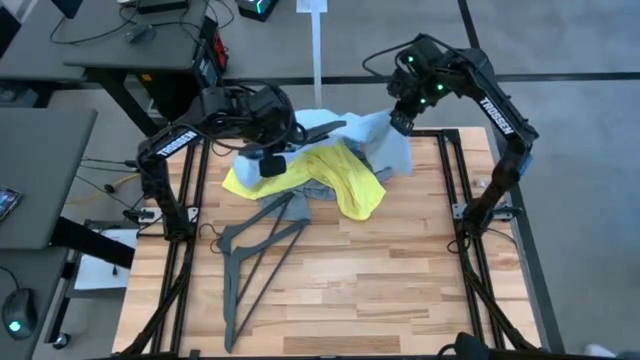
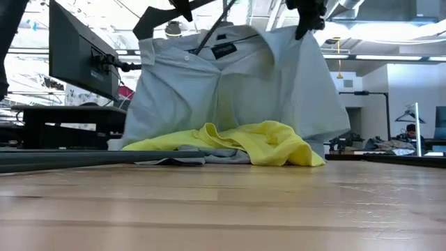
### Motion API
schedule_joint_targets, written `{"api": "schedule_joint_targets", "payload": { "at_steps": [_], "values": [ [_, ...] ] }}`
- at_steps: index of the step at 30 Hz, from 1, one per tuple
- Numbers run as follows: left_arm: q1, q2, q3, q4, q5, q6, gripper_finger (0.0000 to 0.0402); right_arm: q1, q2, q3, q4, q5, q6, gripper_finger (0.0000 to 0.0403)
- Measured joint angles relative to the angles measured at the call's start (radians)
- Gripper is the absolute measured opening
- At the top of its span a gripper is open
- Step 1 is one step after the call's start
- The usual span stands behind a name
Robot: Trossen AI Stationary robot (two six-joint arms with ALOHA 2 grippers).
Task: Hang clothes
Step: Remove the black hanger from the blue shirt, then hang the black hanger back on the clothes rack
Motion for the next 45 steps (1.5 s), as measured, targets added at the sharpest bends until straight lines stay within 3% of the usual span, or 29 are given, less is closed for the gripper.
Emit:
{"api": "schedule_joint_targets", "payload": {
  "at_steps": [2, 6, 10, 15, 20, 27, 32, 38, 41, 45],
  "values": [
    [0.0, -0.006, 0.0, 0.029, -0.024, -0.001, 0.0023, 0.004, 0.003, 0.0, 0.007, -0.032, -0.005, 0.0],
    [0.0, -0.009, 0.038, 0.172, -0.051, -0.003, 0.0023, 0.072, 0.021, 0.001, 0.071, -0.192, -0.001, 0.0],
    [0.0, -0.032, 0.062, 0.334, -0.054, -0.029, 0.0023, 0.148, 0.079, 0.001, 0.083, -0.209, -0.014, 0.0],
    [-0.006, -0.067, 0.061, 0.394, -0.056, -0.042, 0.0023, 0.182, 0.17, 0.0, 0.032, -0.211, -0.02, 0.0],
    [-0.013, -0.099, 0.061, 0.347, -0.059, -0.073, 0.0023, 0.16, 0.189, -0.001, 0.041, -0.212, -0.018, 0.0009],
    [0.023, -0.118, 0.061, 0.282, -0.056, -0.09, 0.0023, 0.073, 0.083, 0.0, 0.073, -0.213, -0.009, 0.0037],
    [0.078, -0.114, 0.061, 0.269, 0.036, -0.065, 0.0023, 0.032, 0.045, 0.0, 0.19, -0.214, 0.004, 0.004],
    [0.13, -0.114, 0.061, 0.225, 0.053, -0.021, 0.0023, 0.054, 0.054, 0.0, 0.326, -0.217, 0.126, 0.0047],
    [0.16, -0.114, 0.06, 0.152, 0.064, 0.005, 0.0023, 0.056, 0.083, 0.0, 0.387, -0.216, 0.132, 0.0073],
    [0.211, -0.113, 0.008, 0.093, 0.197, 0.017, 0.0023, 0.038, 0.106, 0.0, 0.524, -0.213, 0.187, 0.0135]
  ]
}}
